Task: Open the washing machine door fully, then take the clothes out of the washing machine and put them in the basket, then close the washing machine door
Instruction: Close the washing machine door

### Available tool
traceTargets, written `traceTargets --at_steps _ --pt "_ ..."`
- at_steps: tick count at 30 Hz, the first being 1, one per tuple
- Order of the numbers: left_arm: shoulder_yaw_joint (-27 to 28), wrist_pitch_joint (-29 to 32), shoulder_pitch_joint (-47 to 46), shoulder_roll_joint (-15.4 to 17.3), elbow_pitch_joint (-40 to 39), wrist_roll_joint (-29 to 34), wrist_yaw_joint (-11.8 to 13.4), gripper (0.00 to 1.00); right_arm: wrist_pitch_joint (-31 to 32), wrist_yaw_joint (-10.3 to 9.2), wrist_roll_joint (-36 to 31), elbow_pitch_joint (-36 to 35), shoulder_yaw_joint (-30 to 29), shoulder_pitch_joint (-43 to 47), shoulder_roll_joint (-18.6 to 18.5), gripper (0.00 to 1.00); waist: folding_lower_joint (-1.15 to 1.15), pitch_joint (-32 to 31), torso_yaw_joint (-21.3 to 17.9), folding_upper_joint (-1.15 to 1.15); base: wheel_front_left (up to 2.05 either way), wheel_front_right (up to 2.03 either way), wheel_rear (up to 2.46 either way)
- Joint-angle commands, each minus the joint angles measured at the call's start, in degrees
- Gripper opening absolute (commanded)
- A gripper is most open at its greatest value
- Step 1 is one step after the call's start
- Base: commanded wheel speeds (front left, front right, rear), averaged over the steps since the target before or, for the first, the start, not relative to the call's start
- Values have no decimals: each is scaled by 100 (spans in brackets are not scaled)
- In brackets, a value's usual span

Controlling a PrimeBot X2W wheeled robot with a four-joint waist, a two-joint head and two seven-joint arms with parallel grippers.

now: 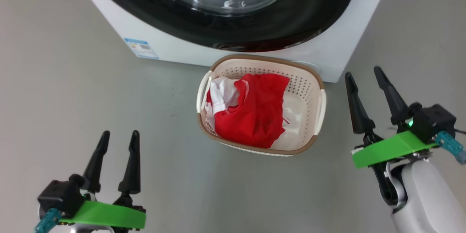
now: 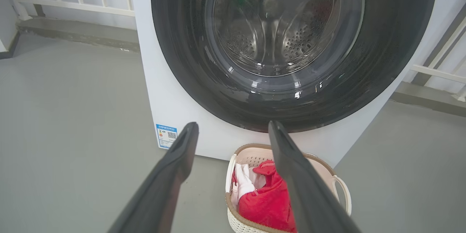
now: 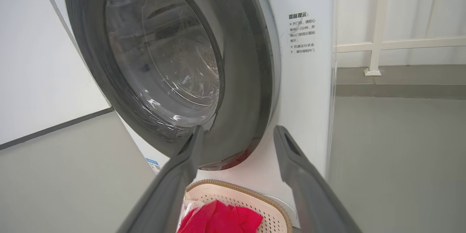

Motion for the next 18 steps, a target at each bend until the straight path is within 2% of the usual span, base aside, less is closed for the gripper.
traceTargets --at_steps 1,18 --pt "239 -46 64 197 -151 48 -32 100 -31 -6 71 -192 61 137 89 100 0 -195 -208 0 0 0 0" --pt "207 -46 415 490 -360 -93 -32 100 -31 -6 92 -422 -416 1241 184 100 0 -600 -915 0 0 0 0"
